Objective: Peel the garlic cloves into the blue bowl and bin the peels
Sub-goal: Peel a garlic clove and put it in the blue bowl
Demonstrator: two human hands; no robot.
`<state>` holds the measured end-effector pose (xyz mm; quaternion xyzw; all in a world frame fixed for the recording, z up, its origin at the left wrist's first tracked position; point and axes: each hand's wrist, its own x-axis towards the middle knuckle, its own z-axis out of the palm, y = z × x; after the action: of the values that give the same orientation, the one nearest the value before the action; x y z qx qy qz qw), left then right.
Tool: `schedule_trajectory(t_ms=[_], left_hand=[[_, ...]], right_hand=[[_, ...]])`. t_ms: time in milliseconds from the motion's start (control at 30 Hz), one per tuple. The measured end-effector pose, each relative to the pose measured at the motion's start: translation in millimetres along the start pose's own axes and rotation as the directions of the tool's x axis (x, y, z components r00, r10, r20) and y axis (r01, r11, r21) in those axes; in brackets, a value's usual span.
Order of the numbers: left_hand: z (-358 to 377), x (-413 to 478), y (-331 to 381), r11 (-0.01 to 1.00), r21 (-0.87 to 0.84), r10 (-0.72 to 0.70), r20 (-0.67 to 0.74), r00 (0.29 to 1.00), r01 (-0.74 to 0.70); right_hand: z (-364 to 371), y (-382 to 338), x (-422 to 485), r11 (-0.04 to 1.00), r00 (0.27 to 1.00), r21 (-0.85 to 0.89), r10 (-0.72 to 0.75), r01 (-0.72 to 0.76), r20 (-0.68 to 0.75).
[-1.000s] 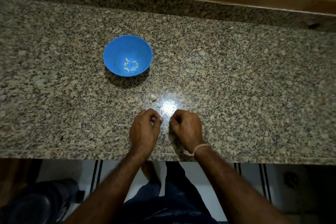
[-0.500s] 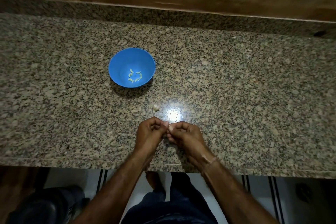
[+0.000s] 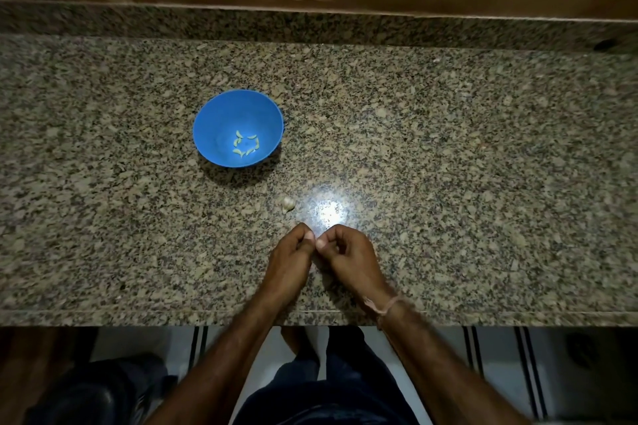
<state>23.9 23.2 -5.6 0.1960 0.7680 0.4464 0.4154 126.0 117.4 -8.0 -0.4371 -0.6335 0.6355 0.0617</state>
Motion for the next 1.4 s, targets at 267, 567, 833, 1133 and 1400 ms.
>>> schedule_trajectory(t_ms=[267,567,833,1133,1400], left_hand=[[1,-1,5,0.995,-0.092,-0.037,0.015,0.999,0.038],[-2,2,7,0.993,-0.117,-0.009,-0.051,0.999,0.002],[2,4,11,0.996,-0.014,0.083,-0.128,0.988,-0.085],[3,1,12,0.987,-0.15,0.021,-0.198,0.98,-0.052],[0,4,7,0.996,-0.038,0.074,-0.153,0.985,-0.081]], right_hand=[[8,1,0,0.994,0.997,0.106,0.008,-0.001,-0.074],[10,-4,2,0.996,0.981,0.032,-0.082,0.089,-0.178],[9,-10,5,0.882,0.965,0.403,0.262,-0.243,0.007],[2,-16,10,0.85,0.954,0.433,0.281,-0.299,0.107],[0,-1,4,0.989,0.977,-0.06,-0.144,0.136,-0.158]])
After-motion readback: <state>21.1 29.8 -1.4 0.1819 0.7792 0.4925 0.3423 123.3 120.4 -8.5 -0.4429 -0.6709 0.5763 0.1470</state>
